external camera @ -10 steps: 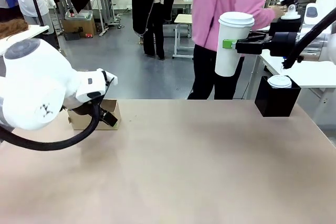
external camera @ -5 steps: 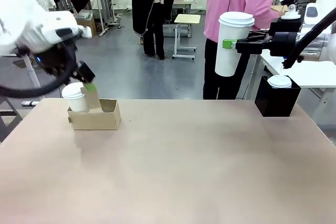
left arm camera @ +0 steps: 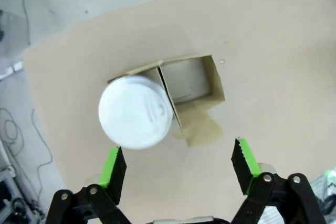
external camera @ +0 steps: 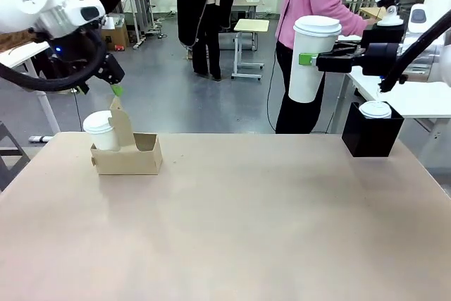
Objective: Pour a drink into a cup and package it in a carrier.
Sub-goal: Position the Cup Carrier in the center of the table.
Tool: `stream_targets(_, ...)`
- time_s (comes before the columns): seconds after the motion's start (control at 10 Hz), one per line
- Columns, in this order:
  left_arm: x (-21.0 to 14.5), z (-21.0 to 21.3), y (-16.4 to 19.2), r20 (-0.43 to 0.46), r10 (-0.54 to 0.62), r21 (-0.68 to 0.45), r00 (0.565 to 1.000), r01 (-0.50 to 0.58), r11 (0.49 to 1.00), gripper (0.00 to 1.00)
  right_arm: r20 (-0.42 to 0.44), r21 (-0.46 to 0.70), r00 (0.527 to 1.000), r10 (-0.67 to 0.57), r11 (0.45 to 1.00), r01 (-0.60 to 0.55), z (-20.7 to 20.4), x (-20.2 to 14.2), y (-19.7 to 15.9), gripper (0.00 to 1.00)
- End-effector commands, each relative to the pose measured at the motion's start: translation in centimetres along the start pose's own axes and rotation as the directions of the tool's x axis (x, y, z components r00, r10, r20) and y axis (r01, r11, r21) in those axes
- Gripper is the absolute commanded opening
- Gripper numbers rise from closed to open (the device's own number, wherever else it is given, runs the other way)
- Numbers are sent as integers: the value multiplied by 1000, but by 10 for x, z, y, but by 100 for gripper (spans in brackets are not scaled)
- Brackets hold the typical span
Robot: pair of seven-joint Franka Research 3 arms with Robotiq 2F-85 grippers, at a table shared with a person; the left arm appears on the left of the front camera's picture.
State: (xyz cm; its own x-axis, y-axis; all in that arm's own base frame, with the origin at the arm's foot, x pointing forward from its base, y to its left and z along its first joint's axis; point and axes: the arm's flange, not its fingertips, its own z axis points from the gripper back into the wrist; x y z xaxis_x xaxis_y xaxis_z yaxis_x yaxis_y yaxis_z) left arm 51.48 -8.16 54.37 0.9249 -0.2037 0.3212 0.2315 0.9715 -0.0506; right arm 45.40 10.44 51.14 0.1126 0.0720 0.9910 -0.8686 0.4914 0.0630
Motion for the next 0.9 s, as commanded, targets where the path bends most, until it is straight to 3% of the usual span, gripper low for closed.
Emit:
stream_targets(0.0, 20, -13, -2, -56, 50, 17, 997, -49, 999, 100, 7, 4, 1000, 3, 1000, -3, -1, 3, 1, 80)
stream_targets(0.2, 28, -30, 1, -70, 78, 62, 994, -74, 995, 100, 7, 4, 1000, 3, 1000, -3, -1, 3, 1, 80)
stream_targets(0.5, 29, -39, -1, -85, 84, 89, 993, -76, 993, 10, 7, 4, 1000, 3, 1000, -3, -1, 3, 1, 80)
stream_targets(0.6, 30, -40, 1, -86, 87, 94, 992, -79, 992, 0, 7, 4, 1000, 3, 1000, -3, -1, 3, 1, 80)
stream_targets(0.8, 29, -43, 0, -92, 93, 90, 991, -85, 992, 0, 7, 4, 1000, 3, 1000, -3, -1, 3, 1, 80)
